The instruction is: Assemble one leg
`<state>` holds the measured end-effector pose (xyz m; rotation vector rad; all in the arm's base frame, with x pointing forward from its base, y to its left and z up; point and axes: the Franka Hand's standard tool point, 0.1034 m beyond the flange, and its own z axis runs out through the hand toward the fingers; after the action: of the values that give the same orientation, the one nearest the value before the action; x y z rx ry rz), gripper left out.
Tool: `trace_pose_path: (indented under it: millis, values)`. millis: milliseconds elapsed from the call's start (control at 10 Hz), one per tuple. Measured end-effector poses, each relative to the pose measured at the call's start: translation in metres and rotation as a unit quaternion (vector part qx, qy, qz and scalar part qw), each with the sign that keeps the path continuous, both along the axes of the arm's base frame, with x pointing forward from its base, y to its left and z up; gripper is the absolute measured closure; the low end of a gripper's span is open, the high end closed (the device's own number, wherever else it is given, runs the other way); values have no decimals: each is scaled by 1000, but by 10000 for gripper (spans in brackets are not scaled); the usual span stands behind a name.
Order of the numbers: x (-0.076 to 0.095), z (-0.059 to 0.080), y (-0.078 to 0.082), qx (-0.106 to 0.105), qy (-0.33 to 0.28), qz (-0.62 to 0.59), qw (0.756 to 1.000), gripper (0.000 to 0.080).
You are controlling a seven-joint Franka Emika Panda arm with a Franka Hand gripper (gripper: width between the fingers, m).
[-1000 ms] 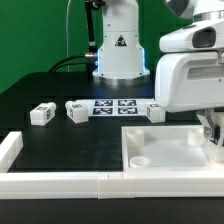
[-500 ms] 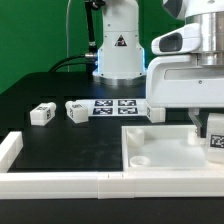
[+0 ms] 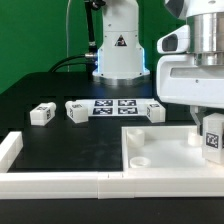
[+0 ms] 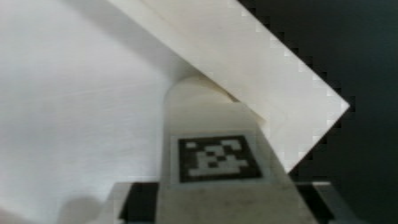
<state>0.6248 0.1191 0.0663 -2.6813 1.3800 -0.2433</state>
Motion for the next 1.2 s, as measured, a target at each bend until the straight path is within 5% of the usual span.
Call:
trace_pose_path:
  millis: [400, 500, 800, 1200]
  values:
    - [0, 0, -1, 11, 1, -26, 1000, 506]
    - [0, 0, -1, 11, 1, -26, 1000, 265]
    - [0, 1, -2, -28, -7, 168, 985, 159]
    - [1, 2, 1, -91, -1, 449, 889, 150]
